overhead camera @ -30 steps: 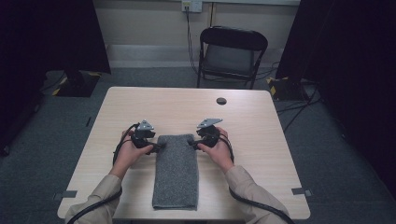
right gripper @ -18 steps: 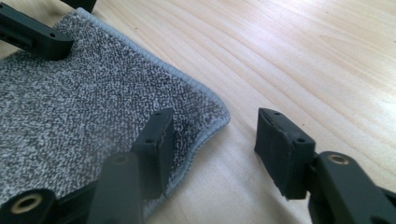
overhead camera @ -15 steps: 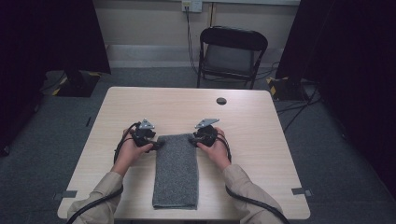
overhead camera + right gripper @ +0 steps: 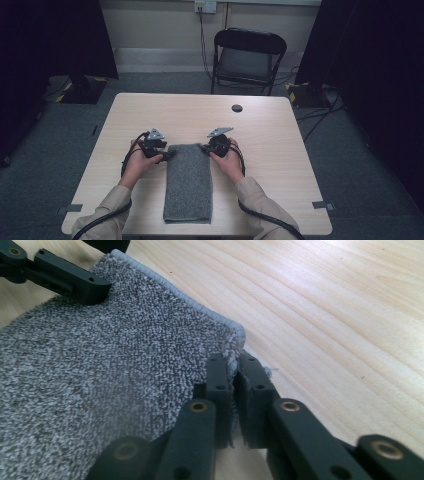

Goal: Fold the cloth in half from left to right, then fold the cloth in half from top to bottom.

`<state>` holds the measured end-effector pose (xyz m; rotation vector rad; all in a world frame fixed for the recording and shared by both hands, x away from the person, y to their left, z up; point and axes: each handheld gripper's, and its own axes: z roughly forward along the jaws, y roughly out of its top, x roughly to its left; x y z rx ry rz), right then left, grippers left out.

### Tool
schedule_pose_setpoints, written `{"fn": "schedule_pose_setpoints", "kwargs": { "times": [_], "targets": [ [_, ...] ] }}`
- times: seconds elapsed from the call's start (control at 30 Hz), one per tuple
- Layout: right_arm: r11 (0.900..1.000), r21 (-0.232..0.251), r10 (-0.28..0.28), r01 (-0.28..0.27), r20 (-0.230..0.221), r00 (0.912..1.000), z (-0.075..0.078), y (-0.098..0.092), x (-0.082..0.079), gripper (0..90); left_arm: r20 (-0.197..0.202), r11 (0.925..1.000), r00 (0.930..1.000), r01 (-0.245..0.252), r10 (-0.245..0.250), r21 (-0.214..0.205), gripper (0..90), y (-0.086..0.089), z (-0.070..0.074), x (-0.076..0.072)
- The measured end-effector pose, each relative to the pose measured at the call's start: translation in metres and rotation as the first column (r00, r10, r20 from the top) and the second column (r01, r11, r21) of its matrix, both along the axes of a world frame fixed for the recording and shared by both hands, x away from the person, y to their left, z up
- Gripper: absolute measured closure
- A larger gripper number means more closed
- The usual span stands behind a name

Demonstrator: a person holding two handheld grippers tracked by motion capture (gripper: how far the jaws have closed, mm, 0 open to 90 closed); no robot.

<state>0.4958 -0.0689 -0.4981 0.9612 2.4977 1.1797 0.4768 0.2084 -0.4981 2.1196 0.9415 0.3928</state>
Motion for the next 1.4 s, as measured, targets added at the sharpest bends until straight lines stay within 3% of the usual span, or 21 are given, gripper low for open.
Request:
{"fn": "schedule_pose_setpoints", "kwargs": {
  "times": [0.07, 0.13, 0.27, 0.37, 0.6, 0.83, 1.07, 1.17, 1.4],
  "targets": [
    [1.0000, 0.009, -0.003, 0.003, -0.004, 1.0000, 0.000, 0.000, 0.000, 87.0, -0.004, 0.9999, 0.9999, 0.009, -0.009, -0.006, 51.6, -0.001, 0.000, -0.001],
    [0.9999, 0.016, -0.002, 0.002, -0.004, 1.0000, -0.001, -0.001, 0.000, 88.1, -0.006, 0.9999, 0.9999, 0.013, -0.013, -0.007, 54.1, -0.002, 0.001, -0.001],
    [0.9999, 0.010, -0.010, 0.010, -0.008, 0.9999, 0.000, 0.001, 0.000, 88.6, -0.055, 0.9990, 0.9983, 0.017, -0.019, -0.041, 73.0, -0.004, 0.003, -0.002],
    [0.9998, 0.011, -0.013, 0.013, -0.012, 0.9998, 0.000, 0.001, -0.001, 88.9, -0.063, 0.9983, 0.9979, 0.013, -0.016, -0.056, 82.5, -0.006, 0.002, -0.002],
    [0.9989, 0.045, -0.014, 0.015, -0.038, 0.9992, -0.001, -0.005, 0.000, 89.2, -0.068, 0.9973, 0.9973, 0.024, -0.029, -0.070, 83.8, -0.006, 0.005, -0.002],
    [0.9978, 0.063, -0.017, 0.020, -0.051, 0.9986, 0.003, -0.017, 0.001, 89.3, -0.044, 0.9954, 0.9976, 0.050, -0.054, -0.081, 83.8, -0.015, 0.016, 0.000],
    [0.9970, 0.071, -0.029, 0.032, -0.048, 0.9984, 0.012, -0.031, 0.006, 89.2, -0.037, 0.9948, 0.9970, 0.065, -0.068, -0.079, 84.1, -0.027, 0.027, 0.010],
    [0.9963, 0.078, -0.034, 0.037, -0.044, 0.9985, 0.019, -0.037, 0.010, 89.2, -0.037, 0.9926, 0.9971, 0.063, -0.067, -0.104, 84.1, -0.031, 0.033, 0.015],
    [0.9927, 0.111, -0.044, 0.048, -0.033, 0.9985, 0.031, -0.047, 0.015, 89.1, -0.024, 0.9897, 0.9966, 0.075, -0.079, -0.121, 84.4, -0.037, 0.047, 0.022]
  ]
}}
